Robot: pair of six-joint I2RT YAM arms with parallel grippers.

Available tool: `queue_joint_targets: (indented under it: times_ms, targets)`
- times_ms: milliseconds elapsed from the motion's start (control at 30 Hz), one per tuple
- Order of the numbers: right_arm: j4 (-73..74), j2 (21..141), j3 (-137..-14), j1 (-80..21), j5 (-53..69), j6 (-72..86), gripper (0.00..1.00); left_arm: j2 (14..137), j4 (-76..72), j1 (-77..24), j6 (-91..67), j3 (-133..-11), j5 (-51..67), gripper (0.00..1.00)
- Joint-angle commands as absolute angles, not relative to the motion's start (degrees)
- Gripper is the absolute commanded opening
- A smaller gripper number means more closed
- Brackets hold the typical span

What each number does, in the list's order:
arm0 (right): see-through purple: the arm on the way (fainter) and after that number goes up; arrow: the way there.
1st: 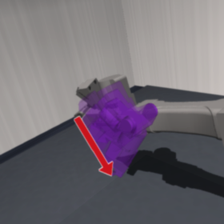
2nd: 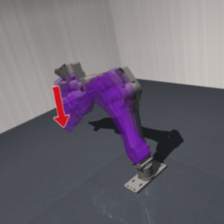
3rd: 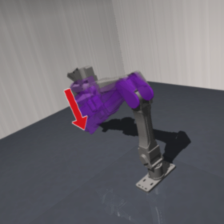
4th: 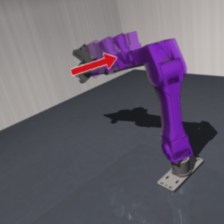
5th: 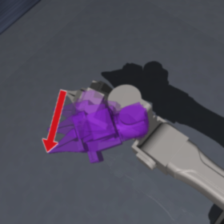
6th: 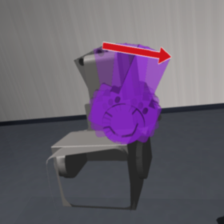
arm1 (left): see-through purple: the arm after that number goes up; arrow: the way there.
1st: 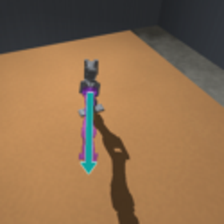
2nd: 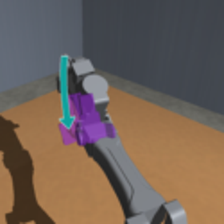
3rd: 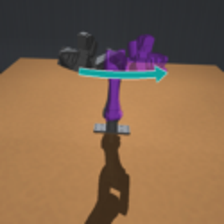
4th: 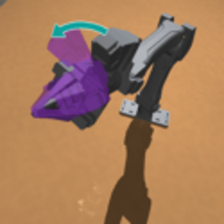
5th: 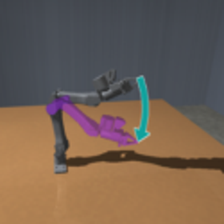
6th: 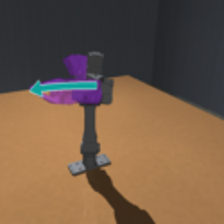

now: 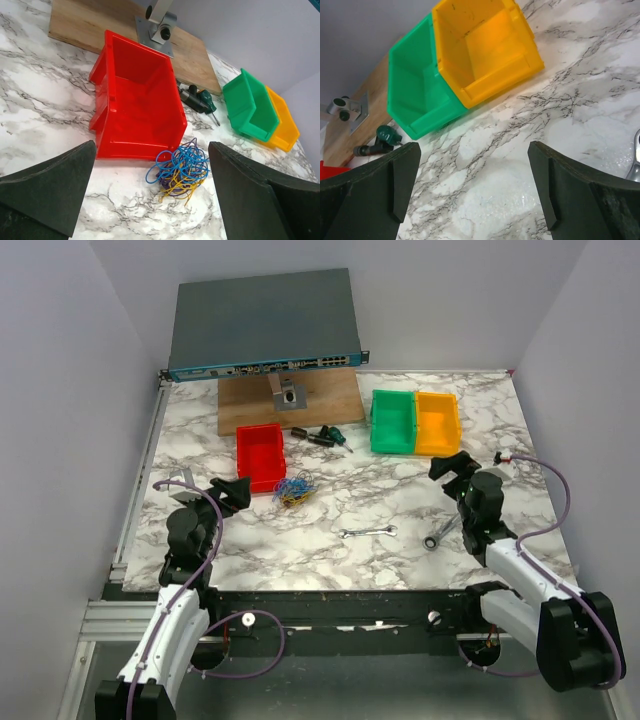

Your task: Untangle the cables

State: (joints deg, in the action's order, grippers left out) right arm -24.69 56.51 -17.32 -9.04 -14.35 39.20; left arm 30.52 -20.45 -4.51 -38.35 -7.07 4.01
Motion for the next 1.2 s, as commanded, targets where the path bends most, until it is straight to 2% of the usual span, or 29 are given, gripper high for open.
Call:
queue_joint_targets:
  times_ms: [0,67,233,400,567,700,800,933,1167]
  targets:
    - [-24.70,58.08,-16.59,-9.14,-17.29,41.18,1.00,29.20,-19.18,-4.40,-37.01,-9.29,4.78,0.98]
    - [-24.97,59.24,-16.95,-9.14,-16.75,41.68,1.00,29.64,-22.77,-5.12,-34.75,-8.79,9.17,0.99]
    - [-24.45,61.32,-18.94,-9.14,-13.87,40.59,1.00,37.85,-19.03,-16.58,-29.22,-15.44,1.02,0.99]
    - [-25.40,61.74,-18.59,-9.14,-13.50,40.04,1.00,46.62,-21.33,-24.67,-22.79,-18.84,3.53,0.98]
    - [-26.22,59.81,-17.60,-9.14,-12.10,39.81,1.00,55.42,-13.22,-32.16,-17.91,-26.54,-3.67,0.83]
    - [-27.41,59.79,-17.23,-9.14,-11.42,39.86,1.00,62.41,-9.91,-37.25,-14.90,-31.04,-6.45,0.77]
    - [-27.69,61.13,-17.78,-9.14,-10.61,39.92,1.00,68.19,-6.91,-38.32,-14.32,-35.24,-7.22,0.76]
    - [-26.91,61.63,-18.63,-9.10,-9.41,39.40,1.00,77.57,-0.36,-38.32,-14.25,-42.83,-8.54,0.66]
    - [-27.23,60.16,-17.67,-9.15,-8.98,39.10,1.00,87.98,8.88,-38.36,-15.18,-51.83,-10.98,0.67]
